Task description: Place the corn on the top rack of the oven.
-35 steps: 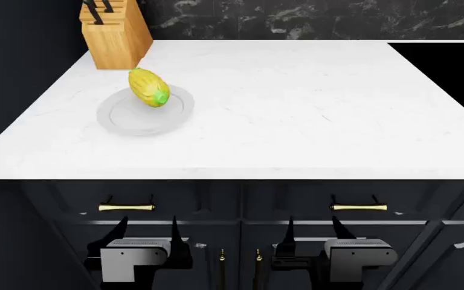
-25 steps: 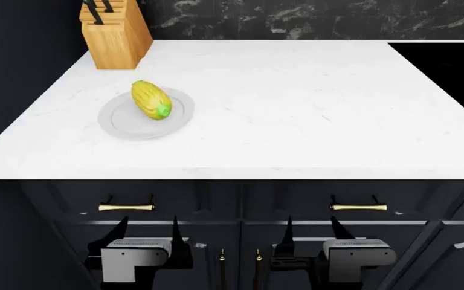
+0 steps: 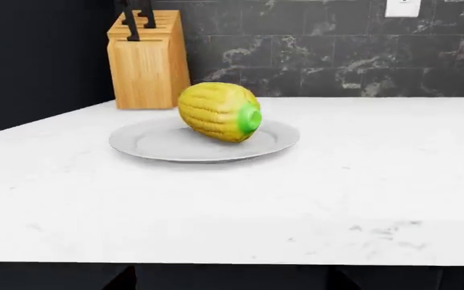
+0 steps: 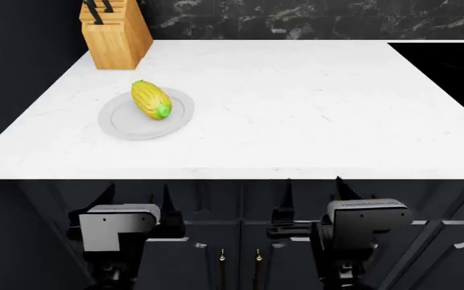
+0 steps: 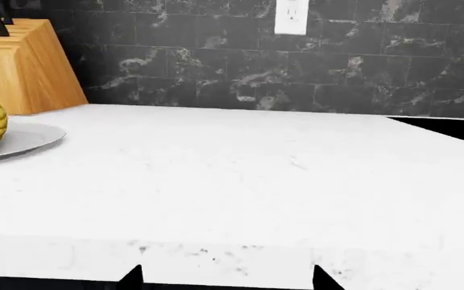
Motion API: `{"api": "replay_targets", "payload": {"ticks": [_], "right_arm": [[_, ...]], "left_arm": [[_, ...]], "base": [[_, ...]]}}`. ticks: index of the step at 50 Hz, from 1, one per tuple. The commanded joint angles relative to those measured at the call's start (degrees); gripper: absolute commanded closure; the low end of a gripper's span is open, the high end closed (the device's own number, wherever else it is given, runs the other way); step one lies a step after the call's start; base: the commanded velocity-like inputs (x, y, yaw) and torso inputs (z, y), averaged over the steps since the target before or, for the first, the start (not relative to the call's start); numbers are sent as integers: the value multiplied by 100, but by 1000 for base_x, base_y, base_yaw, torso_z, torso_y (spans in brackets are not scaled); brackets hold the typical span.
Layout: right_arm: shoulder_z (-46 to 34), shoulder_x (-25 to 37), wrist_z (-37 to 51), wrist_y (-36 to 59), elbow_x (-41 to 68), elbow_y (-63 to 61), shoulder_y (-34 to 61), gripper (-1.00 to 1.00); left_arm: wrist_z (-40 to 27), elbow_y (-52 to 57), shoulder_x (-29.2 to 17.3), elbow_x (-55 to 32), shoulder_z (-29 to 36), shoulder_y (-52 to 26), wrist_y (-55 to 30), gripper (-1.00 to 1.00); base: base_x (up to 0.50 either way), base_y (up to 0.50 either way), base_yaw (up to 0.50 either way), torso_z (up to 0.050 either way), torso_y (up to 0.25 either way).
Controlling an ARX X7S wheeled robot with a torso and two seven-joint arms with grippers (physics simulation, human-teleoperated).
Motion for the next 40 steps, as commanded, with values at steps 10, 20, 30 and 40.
{"api": "replay_targets", "payload": {"ticks": [10,20,30,40], "right_arm": [[-352,-119,94,3717,236,-1584,2504,-100],[-275,-163,126,4986,462,-1424,3845,-100],[-346,-289,254,5736,752,-687,5045,-100],[-260,-208,438,5455,943,252,5674,-100]], "left_arm": [[-252,2151,-399,-233,317,-2448,-4288,-100],[-66,1836,-359,-536,40,-3796,-5509,-100],[24,1031,-380,-616,-75,-4511,-5770,-100],[-72,131,-432,-496,-15,-5345,-5717,-100]], "base": [[0,0,0,0,0],[0,0,0,0,0],[0,0,0,0,0],[0,0,0,0,0]]}}
